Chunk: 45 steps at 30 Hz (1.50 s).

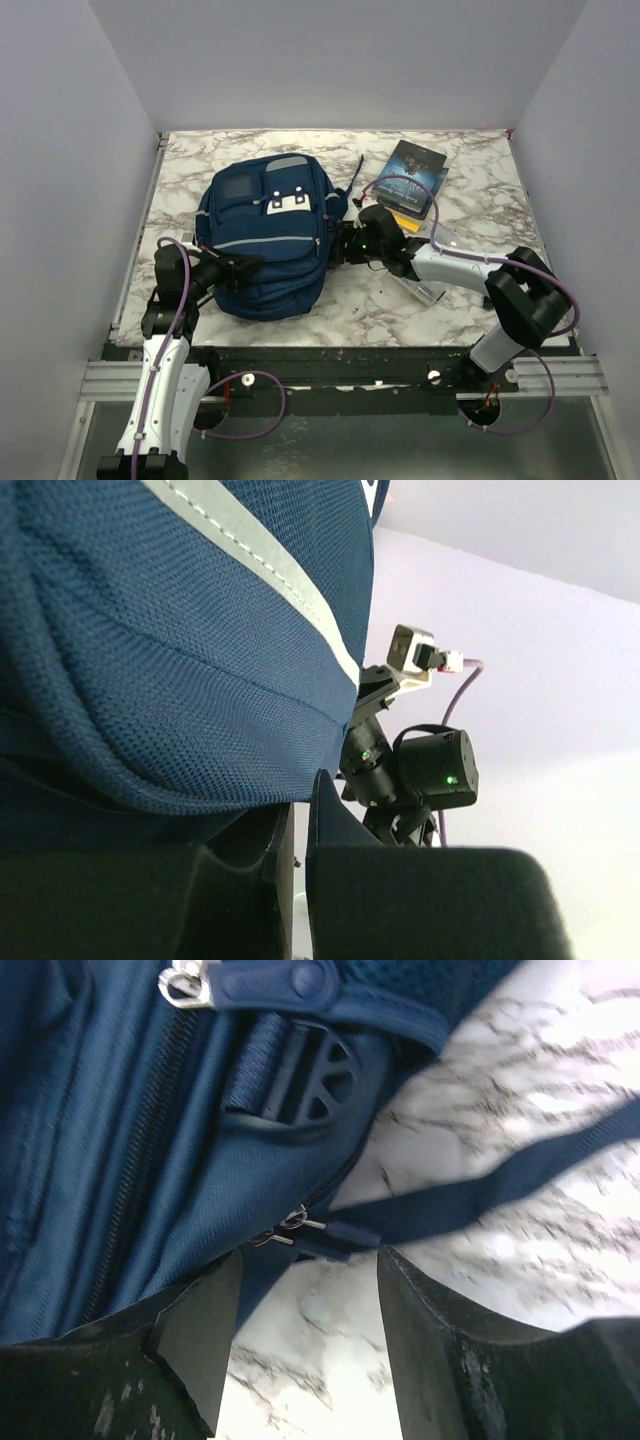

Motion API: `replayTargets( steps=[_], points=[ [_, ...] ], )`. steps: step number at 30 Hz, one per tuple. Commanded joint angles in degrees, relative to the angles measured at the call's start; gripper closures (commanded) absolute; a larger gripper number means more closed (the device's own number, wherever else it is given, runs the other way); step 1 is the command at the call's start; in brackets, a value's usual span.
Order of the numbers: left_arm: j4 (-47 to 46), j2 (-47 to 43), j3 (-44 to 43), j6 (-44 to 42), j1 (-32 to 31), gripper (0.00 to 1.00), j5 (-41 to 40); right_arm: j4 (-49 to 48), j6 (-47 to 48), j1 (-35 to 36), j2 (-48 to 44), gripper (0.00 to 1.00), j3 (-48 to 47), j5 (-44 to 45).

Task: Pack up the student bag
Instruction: Unzip the student bag at the center of the board.

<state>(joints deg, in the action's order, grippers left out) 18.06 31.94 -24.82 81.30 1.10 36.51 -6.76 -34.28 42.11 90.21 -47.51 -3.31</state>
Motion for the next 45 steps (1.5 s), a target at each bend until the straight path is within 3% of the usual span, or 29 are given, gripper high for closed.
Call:
replayTargets(
  steps=[1,6,11,14,20,23,26,29,36,39,45],
  points=[
    [-8.0,-0.2,-1.2,2.6,0.2,1.0,3.7,-2.5,0.4,0.3,4.2,0.41,-6.2,-2.5],
    [-8.1,1.5,-4.3,0.8,0.2,1.0,4.1,1.2,5.8,0.2,4.2,0.42,-6.4,3.8],
    [-8.4,2.8,-6.8,0.1,0.2,1.0,3.6,-7.6,18.7,0.3,-1.3,0.41,2.6,4.4],
    [-8.4,3.4,-7.5,-0.5,0.2,1.0,3.0,-6.8,25.1,0.3,-3.4,0.41,5.2,5.0],
    [-8.4,3.8,-6.8,-0.4,0.2,1.0,2.9,-15.1,33.5,0.3,-9.7,0.41,14.3,0.2],
    [-8.4,3.3,-6.6,-0.2,0.2,1.0,3.3,-21.2,37.1,0.3,-12.4,0.39,18.5,-7.5],
    [-8.3,3.1,-6.7,-0.2,0.3,1.0,3.6,-25.4,28.0,-1.3,-12.6,0.3,18.5,-12.6],
    [-8.3,3.0,-6.6,0.3,0.2,1.0,3.9,-29.1,17.8,-4.5,-10.4,0.31,17.1,-22.5],
    [-8.3,3.3,-6.1,0.8,0.2,1.0,4.8,-43.6,11.2,-7.4,-6.1,0.31,19.9,-35.1],
    [-8.4,3.2,-6.1,1.1,0.2,1.0,5.1,-46.4,9.0,-9.0,-2.9,0.34,18.7,-37.7],
    [-8.4,3.2,-6.0,1.4,0.2,1.0,5.2,-42.7,8.9,-9.9,1.6,0.35,15.6,-34.2]
  ],
)
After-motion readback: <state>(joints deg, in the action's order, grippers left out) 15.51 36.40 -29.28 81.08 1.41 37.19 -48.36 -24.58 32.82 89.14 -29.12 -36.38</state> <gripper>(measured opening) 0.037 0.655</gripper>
